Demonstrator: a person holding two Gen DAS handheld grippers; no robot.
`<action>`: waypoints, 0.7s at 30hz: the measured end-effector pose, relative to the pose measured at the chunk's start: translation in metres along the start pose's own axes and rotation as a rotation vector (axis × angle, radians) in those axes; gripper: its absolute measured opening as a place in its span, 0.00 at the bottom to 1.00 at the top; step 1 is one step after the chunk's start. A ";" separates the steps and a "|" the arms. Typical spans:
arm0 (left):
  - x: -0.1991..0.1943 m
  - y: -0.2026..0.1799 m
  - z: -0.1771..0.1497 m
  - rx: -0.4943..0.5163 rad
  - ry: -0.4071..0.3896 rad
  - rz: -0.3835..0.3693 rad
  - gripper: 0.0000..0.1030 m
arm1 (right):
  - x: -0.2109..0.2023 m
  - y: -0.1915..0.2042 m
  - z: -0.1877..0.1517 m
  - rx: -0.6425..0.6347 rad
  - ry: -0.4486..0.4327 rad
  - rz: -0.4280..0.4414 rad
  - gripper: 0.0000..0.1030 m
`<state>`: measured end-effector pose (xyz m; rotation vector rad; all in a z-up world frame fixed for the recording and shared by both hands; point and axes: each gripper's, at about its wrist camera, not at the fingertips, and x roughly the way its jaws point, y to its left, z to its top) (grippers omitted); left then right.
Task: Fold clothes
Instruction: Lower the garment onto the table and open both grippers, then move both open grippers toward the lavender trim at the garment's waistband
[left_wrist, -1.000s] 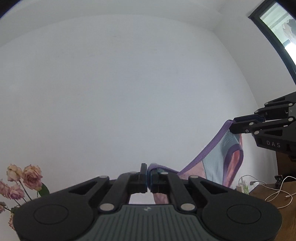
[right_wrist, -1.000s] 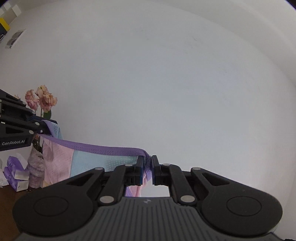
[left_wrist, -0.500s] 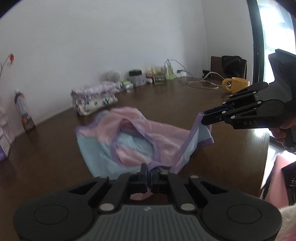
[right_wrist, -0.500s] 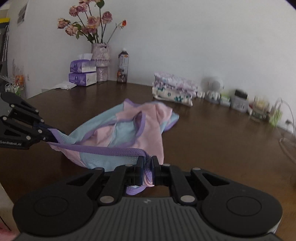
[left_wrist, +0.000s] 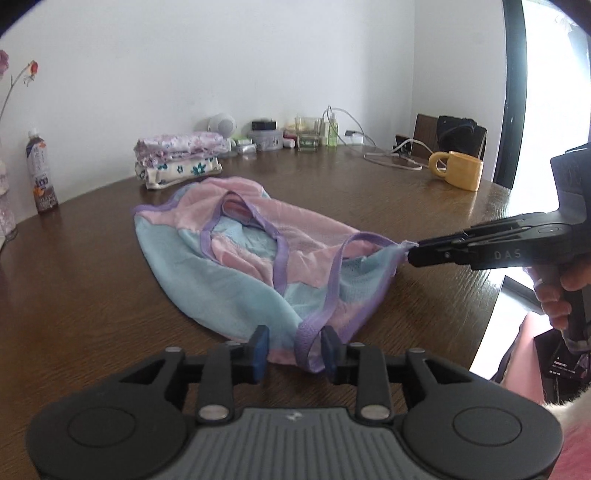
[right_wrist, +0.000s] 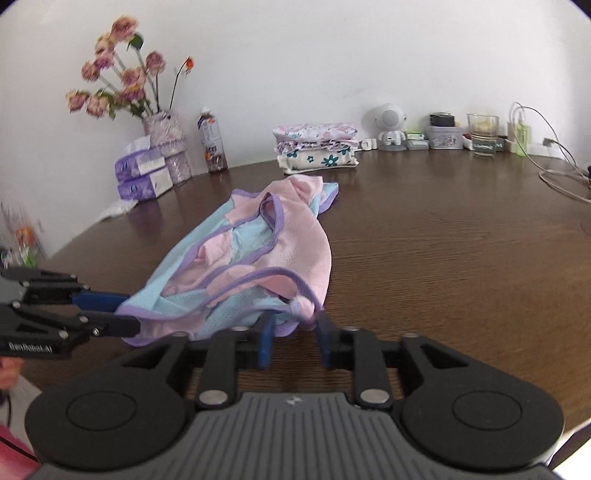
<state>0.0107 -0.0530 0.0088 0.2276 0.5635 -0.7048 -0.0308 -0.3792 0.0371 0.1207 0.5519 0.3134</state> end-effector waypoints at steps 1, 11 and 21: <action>-0.001 -0.002 0.000 0.010 -0.009 0.003 0.42 | -0.003 0.001 0.000 0.019 -0.012 0.000 0.52; -0.007 0.001 0.008 -0.063 -0.075 -0.059 0.84 | -0.018 0.015 -0.009 0.083 -0.090 0.056 1.00; -0.009 -0.003 0.009 -0.105 -0.103 -0.072 0.89 | -0.016 0.022 -0.014 0.230 -0.097 -0.099 1.00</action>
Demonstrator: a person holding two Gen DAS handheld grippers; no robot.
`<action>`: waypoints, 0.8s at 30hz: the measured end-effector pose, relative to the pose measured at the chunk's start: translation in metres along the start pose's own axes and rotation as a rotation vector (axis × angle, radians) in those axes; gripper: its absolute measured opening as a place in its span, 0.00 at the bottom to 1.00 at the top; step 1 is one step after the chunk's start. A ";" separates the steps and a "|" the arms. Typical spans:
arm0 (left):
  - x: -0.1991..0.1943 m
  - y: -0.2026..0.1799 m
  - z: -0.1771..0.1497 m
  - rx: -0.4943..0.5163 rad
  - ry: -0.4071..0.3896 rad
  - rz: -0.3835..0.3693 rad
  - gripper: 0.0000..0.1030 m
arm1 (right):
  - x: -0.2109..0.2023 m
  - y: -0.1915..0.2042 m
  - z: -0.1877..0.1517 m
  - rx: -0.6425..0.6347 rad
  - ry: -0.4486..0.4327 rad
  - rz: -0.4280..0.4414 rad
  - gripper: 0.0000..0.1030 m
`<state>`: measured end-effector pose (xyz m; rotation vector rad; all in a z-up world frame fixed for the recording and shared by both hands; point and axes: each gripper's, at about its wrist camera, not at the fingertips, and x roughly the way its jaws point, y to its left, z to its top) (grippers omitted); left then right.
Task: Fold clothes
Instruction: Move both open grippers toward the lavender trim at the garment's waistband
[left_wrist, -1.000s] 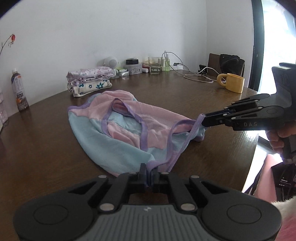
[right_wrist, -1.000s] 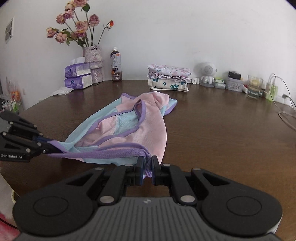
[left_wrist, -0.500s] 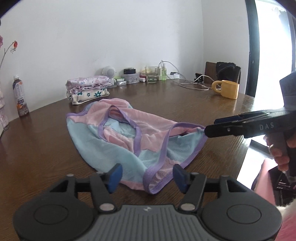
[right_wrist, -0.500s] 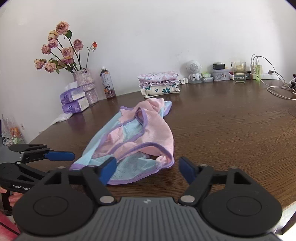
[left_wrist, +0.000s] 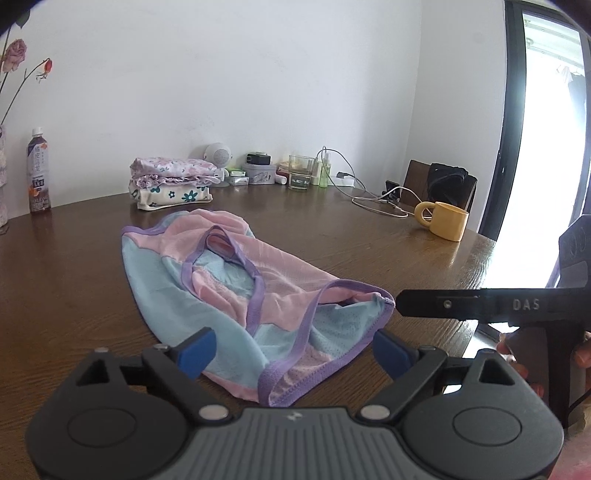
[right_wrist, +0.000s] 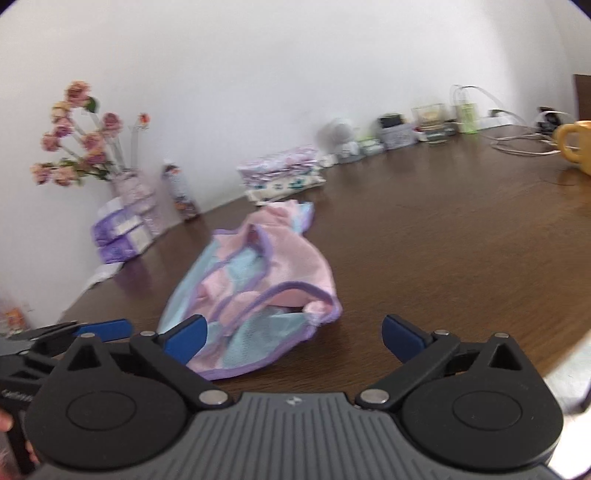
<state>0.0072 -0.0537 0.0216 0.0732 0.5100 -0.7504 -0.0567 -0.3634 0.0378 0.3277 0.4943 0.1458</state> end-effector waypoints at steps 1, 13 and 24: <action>0.000 0.000 0.000 0.000 0.000 -0.001 0.89 | 0.001 0.002 0.000 -0.007 0.011 -0.016 1.00; -0.002 0.003 0.000 -0.004 -0.014 -0.003 0.89 | 0.006 0.001 -0.002 0.020 0.054 0.106 1.00; -0.003 0.003 0.000 -0.003 -0.020 -0.003 0.89 | 0.006 0.004 -0.003 0.020 0.051 0.154 1.00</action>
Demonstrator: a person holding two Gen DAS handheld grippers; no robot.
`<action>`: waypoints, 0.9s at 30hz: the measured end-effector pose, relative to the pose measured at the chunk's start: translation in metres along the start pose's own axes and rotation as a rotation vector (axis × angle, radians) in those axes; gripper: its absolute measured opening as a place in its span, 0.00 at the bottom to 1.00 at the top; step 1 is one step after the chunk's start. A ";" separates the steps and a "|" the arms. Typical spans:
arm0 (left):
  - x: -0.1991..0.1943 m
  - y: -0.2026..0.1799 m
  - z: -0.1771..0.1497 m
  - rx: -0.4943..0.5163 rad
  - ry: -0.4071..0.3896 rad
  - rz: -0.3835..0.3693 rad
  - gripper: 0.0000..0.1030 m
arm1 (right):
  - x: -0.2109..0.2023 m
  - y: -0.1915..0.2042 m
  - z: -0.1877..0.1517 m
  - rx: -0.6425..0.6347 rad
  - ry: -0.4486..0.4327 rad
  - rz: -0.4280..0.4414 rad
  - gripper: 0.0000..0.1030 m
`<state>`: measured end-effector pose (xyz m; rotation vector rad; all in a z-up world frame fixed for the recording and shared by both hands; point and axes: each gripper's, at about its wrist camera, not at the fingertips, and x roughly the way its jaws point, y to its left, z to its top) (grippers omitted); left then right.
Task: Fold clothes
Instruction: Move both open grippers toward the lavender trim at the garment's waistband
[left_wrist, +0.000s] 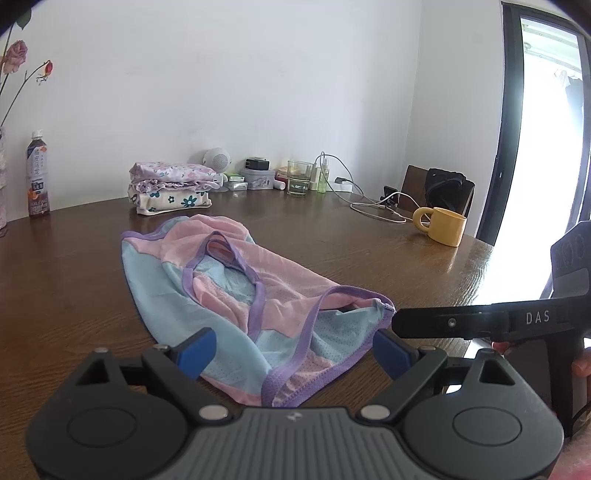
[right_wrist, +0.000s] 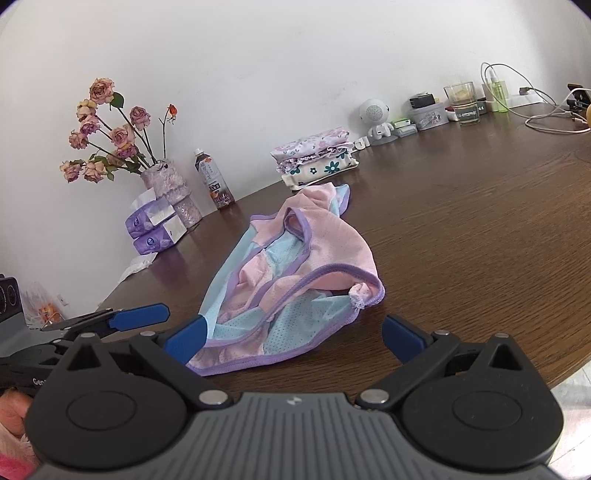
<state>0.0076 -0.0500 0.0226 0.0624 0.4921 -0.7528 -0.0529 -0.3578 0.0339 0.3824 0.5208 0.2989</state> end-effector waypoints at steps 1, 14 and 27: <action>0.000 0.000 0.000 0.001 -0.001 0.005 0.89 | 0.000 0.000 0.000 -0.001 -0.001 -0.002 1.00; 0.010 0.002 0.011 0.023 -0.010 0.051 0.89 | 0.005 0.002 -0.001 -0.024 0.046 -0.063 1.00; 0.013 0.007 0.007 0.008 0.007 0.061 0.89 | 0.011 0.002 -0.002 -0.032 0.064 -0.079 1.00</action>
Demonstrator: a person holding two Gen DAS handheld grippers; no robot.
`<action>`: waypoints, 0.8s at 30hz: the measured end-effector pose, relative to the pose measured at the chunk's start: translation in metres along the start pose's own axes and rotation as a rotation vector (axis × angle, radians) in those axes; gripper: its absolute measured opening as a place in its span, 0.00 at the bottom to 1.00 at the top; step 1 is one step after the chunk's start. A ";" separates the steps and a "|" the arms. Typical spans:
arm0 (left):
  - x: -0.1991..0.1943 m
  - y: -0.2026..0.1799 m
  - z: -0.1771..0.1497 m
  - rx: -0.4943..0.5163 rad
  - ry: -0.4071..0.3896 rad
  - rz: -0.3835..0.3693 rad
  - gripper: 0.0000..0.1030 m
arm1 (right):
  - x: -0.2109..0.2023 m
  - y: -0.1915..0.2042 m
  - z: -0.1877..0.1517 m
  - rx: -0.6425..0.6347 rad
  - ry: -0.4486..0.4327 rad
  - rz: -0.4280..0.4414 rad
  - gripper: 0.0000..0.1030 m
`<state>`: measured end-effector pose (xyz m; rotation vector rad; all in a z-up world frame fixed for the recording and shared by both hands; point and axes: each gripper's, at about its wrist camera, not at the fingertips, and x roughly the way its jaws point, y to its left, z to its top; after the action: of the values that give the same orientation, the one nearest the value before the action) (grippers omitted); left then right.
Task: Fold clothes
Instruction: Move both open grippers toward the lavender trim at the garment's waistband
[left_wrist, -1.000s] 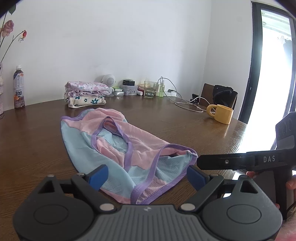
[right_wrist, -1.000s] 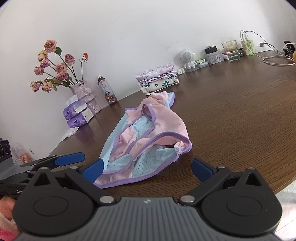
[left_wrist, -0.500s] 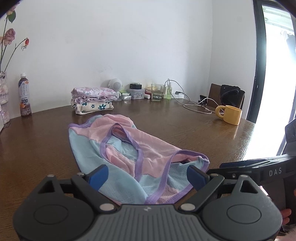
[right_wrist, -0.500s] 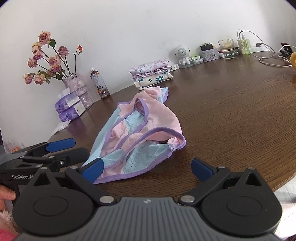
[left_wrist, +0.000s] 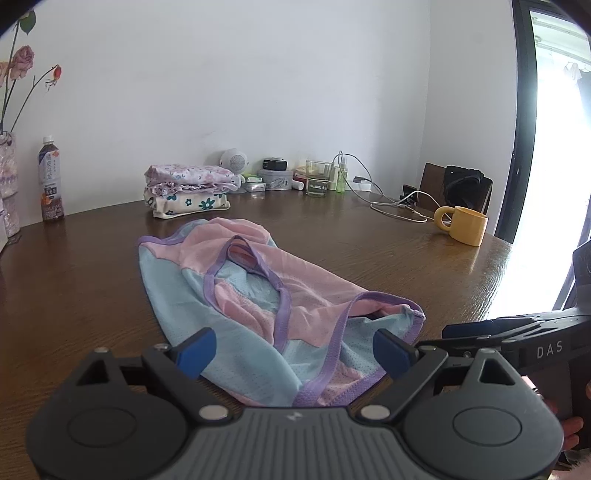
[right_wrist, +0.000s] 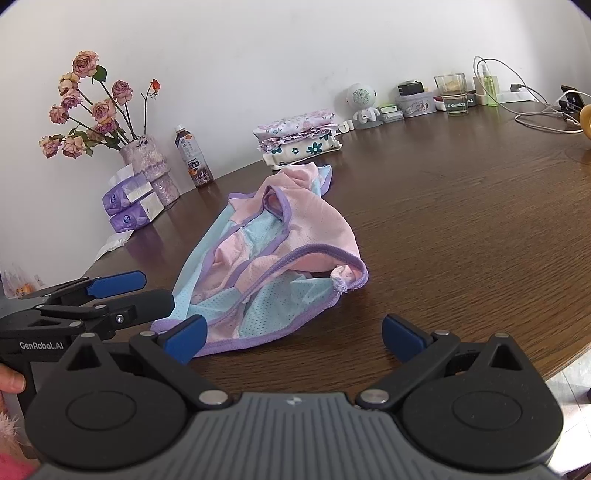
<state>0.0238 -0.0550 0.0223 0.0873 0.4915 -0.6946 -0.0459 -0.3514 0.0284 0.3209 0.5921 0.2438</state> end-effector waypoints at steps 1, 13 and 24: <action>0.001 0.000 0.000 0.000 0.002 0.001 0.89 | 0.000 0.000 0.000 0.000 0.001 -0.002 1.00; 0.004 -0.001 0.002 0.016 0.003 0.011 0.89 | -0.002 0.000 0.001 -0.024 -0.022 -0.040 1.00; 0.004 -0.002 0.004 0.027 -0.001 0.014 0.89 | -0.005 -0.001 0.000 -0.056 -0.049 -0.083 0.99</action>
<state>0.0272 -0.0597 0.0239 0.1155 0.4798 -0.6876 -0.0499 -0.3534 0.0305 0.2470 0.5481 0.1724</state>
